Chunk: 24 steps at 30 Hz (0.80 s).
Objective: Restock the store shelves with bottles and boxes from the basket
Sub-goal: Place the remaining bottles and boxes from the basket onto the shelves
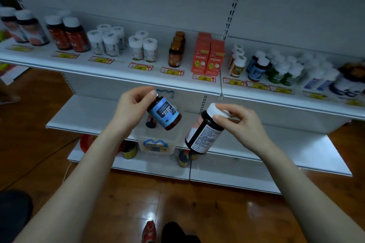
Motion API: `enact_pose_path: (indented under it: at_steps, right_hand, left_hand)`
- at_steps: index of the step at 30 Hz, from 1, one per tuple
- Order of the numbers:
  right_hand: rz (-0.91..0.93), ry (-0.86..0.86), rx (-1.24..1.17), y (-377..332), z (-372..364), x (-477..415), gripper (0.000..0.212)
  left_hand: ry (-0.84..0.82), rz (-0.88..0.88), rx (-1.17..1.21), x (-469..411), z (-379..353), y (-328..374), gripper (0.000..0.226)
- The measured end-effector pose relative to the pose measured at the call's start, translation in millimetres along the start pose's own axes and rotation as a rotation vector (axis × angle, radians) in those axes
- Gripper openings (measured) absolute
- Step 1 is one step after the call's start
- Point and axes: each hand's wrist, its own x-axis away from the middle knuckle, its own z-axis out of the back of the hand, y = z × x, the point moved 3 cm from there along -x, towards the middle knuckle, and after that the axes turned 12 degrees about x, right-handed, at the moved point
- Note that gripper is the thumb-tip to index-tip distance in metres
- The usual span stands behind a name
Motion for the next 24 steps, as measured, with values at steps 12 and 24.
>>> enact_pose_path:
  at_steps: [12,24]
  right_hand:
    - [-0.182,0.223,0.028,33,46,0,0.026]
    - [-0.27,0.511,0.062,105,127,-6,0.022]
  left_hand:
    - [-0.378,-0.138,-0.062,-79,-104,42,0.015]
    - [-0.598,-0.284,-0.169,-156,-285,56,0.033]
